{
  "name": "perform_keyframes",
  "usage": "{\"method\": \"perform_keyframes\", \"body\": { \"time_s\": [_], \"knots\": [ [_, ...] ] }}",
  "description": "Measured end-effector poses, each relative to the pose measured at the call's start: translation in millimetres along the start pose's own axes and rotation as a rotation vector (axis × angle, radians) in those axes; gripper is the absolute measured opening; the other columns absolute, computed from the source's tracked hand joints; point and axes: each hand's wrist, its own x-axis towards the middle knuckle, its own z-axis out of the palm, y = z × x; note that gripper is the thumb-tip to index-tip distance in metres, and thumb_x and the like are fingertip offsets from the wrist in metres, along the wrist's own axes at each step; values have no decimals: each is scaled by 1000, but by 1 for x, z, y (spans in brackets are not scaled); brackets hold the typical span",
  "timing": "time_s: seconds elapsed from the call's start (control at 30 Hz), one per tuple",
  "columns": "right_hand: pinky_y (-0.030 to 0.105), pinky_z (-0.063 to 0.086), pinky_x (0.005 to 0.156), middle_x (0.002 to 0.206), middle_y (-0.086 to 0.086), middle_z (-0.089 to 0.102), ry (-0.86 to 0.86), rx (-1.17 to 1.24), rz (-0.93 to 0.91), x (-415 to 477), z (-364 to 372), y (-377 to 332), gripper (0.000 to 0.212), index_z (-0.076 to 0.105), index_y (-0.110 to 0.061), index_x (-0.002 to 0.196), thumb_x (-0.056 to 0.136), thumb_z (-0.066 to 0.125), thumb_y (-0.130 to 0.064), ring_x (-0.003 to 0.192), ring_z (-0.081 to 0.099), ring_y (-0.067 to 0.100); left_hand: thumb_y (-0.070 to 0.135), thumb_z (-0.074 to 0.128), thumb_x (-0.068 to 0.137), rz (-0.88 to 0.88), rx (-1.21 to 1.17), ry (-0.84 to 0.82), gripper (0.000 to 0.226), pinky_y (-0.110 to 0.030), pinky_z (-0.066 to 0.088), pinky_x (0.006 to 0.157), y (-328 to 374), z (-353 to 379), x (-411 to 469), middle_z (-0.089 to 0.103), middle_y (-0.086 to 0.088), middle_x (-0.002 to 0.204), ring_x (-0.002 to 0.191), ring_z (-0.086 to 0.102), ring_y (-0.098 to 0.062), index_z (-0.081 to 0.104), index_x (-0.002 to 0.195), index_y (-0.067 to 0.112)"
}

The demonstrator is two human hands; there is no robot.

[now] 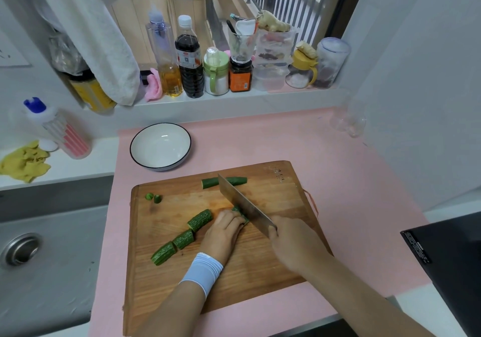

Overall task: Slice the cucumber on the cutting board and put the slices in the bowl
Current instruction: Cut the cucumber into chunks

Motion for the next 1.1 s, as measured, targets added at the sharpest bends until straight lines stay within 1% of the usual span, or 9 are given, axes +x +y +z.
{"method": "perform_keyframes", "body": {
  "time_s": [0.1, 0.27, 0.33, 0.43, 0.5, 0.63, 0.8, 0.93, 1.1],
  "knots": [
    [21, 49, 71, 83, -15, 59, -17, 0, 6, 0, -2, 0, 18, 57, -32, 100, 106, 39, -34, 77, 60, 6, 14, 62, 96, 11, -2, 14, 9, -28, 51, 82, 0, 0, 0, 56, 4, 110, 110, 52, -15, 63, 104, 17],
    [30, 56, 81, 87, -10, 62, -50, -3, 13, 5, -8, -5, 19, 59, -27, 104, 106, 41, -31, 83, 63, 10, 15, 61, 96, 18, 1, 28, 6, -29, 51, 81, 0, -1, 1, 57, 3, 108, 107, 53, -17, 64, 102, 15],
    [30, 55, 81, 87, -9, 61, -60, -14, 10, 7, -10, -8, 16, 58, -27, 102, 106, 42, -28, 83, 63, 10, 15, 61, 96, 19, 4, 31, 7, -27, 50, 83, 1, -1, 1, 58, 2, 107, 107, 53, -16, 65, 101, 14],
    [29, 55, 82, 90, -8, 61, -72, -13, 17, 9, -12, -10, 17, 59, -26, 107, 105, 42, -27, 85, 63, 11, 16, 59, 97, 17, 4, 28, 9, -25, 48, 85, 1, -3, 1, 58, 2, 107, 107, 53, -16, 66, 101, 13],
    [30, 55, 83, 89, -8, 60, -86, -17, 28, 10, -13, -10, 16, 58, -26, 104, 105, 42, -26, 86, 63, 12, 17, 57, 97, 23, 5, 36, 11, -22, 46, 85, 1, -3, 1, 58, 1, 106, 105, 53, -16, 66, 100, 12],
    [26, 52, 76, 85, -7, 58, -114, -54, 49, 11, -15, -7, 13, 55, -26, 96, 104, 45, -24, 81, 61, 11, 14, 61, 95, 30, 10, 47, 8, -22, 47, 84, 2, -3, 1, 58, 0, 106, 105, 54, -17, 67, 99, 11],
    [28, 51, 77, 87, -7, 58, -141, -68, 51, 20, -13, -8, 14, 59, -23, 107, 104, 45, -24, 85, 61, 13, 18, 56, 97, 29, 18, 53, 13, -23, 49, 79, 4, -4, 2, 59, 1, 105, 104, 54, -16, 67, 98, 11],
    [29, 53, 76, 89, -5, 61, -133, -72, 46, 21, -4, -5, 16, 60, -22, 105, 103, 45, -22, 84, 63, 15, 12, 63, 95, 23, 11, 54, 6, -25, 50, 78, 3, -4, 1, 59, 1, 105, 104, 54, -16, 67, 98, 11],
    [21, 40, 59, 79, -9, 58, -97, -53, 5, 18, 14, 11, 19, 52, -28, 91, 105, 39, -29, 71, 58, 8, 9, 68, 91, 22, 8, 51, 8, -25, 50, 80, 3, -4, 1, 59, 0, 106, 105, 55, -16, 68, 100, 10]
  ]
}}
